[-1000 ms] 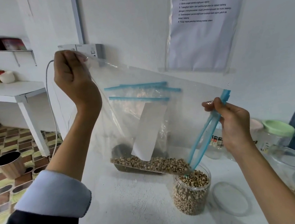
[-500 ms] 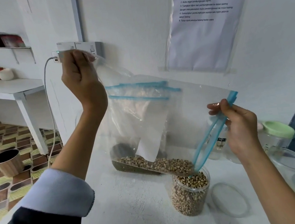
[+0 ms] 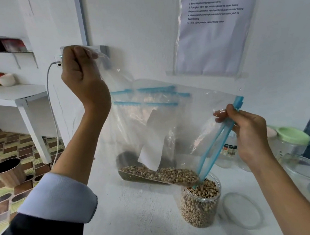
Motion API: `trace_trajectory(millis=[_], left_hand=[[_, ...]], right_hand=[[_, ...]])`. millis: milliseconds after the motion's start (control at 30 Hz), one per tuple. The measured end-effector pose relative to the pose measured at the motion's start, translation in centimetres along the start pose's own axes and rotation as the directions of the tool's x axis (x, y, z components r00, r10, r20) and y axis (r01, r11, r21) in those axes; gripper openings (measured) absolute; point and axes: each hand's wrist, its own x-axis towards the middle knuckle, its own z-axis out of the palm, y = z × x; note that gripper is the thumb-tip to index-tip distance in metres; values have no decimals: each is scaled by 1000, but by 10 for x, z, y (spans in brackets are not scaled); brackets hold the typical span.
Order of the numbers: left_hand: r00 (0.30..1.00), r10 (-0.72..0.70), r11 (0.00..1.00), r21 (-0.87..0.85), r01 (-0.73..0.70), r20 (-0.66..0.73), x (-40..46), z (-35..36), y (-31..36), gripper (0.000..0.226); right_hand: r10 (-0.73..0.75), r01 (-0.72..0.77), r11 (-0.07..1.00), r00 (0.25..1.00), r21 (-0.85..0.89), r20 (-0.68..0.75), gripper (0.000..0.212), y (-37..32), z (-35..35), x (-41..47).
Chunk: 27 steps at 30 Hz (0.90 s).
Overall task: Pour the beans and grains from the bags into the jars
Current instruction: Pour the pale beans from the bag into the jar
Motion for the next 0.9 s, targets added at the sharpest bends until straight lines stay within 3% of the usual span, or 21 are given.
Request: trace_trajectory(millis=[67,167,533,900], left_hand=[[999,33,999,21,-33,-19,0,0,2,26],[999,52,999,15,-52,-14,-1,1,6,29],[999,21,999,26,-20,-40,-1,-5,6,26],[984,-87,968,245,47,153,3,-2,10,20]], right_hand=[[-10,10,1000,1000,6,-26,28,0,2,1],[29,-27,999,998,-39,48,24,0,7,2],[1,-3,999,999,-51,-37,23,-1,7,9],[62,-63,997,998,-50,-21,23,-2,-4,7]])
